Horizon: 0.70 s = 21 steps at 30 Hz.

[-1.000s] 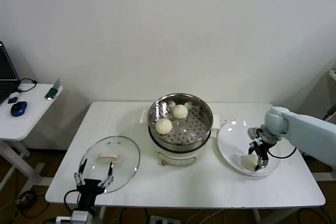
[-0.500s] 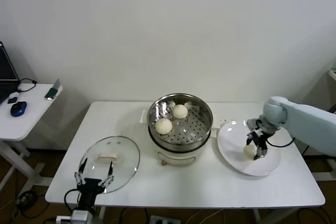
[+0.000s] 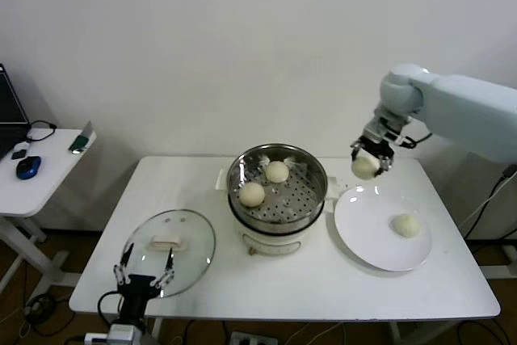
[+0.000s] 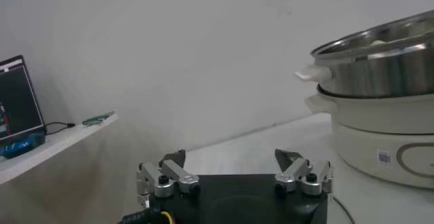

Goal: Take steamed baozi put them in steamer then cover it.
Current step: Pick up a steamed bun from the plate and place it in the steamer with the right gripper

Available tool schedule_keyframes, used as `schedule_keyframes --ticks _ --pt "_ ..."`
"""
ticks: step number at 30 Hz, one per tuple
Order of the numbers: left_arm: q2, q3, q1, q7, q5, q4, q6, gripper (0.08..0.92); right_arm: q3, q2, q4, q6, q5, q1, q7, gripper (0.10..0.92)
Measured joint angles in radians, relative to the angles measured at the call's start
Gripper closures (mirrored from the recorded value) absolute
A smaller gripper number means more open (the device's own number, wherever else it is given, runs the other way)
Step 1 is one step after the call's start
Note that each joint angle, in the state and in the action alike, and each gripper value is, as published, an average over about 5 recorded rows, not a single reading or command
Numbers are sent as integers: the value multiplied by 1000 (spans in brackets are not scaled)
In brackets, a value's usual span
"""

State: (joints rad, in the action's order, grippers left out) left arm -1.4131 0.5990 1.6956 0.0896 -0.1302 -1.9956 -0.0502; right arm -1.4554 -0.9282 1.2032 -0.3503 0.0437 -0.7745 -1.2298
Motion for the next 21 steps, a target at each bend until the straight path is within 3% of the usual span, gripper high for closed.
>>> schedule_keyframes --ticks 21 --pt "20 -2 1 -13 31 -18 -7 177 80 -361 1 -189 -140 115 -33 321"
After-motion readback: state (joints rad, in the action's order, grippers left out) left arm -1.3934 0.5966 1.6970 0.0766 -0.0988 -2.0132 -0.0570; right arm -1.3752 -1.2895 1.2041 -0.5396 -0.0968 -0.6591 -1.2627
